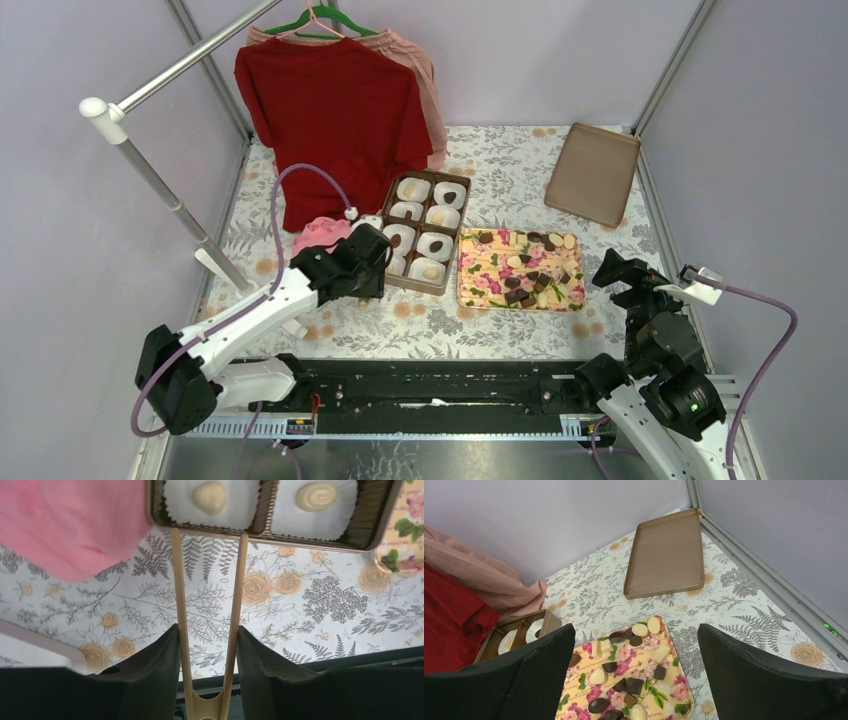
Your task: Pack the chocolate
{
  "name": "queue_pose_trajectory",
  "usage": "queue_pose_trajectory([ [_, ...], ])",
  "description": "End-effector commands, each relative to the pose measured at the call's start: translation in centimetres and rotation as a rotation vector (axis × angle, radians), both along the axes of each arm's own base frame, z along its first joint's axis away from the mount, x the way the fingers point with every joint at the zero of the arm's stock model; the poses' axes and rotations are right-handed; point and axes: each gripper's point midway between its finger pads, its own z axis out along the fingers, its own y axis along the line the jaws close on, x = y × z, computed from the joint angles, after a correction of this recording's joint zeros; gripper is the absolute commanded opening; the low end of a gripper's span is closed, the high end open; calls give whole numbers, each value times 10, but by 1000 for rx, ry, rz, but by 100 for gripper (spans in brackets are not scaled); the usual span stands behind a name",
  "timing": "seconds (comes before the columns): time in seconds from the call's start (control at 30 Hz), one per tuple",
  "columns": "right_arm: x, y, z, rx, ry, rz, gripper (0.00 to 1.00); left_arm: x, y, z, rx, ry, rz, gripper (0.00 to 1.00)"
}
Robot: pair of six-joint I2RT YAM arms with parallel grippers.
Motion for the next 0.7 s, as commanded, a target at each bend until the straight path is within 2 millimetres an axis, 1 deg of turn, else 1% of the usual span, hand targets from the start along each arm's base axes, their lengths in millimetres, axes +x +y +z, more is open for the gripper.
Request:
queue_pose_trajectory([
  [0.0, 3, 1, 6, 5, -18, -5, 100, -1, 20, -5, -40, -46, 211, 49],
  [0.13, 2, 1, 6, 8, -20, -4, 100, -16, 29, -21, -67, -16, 280, 51],
  [0.23, 2, 1, 6, 11, -23, -3, 100, -21, 29, -35, -88, 1, 299, 52],
  [0.5, 3, 4, 5, 13, -18, 10, 100, -21, 27, -70, -92, 16, 334, 55],
  [0.6, 5, 7, 5, 14, -13, 26, 100, -17, 27, -79, -87, 4, 342, 56],
  [0.67, 7, 11, 4, 15, -3, 40, 100, -14, 28, -84, -80, -2, 350, 61],
])
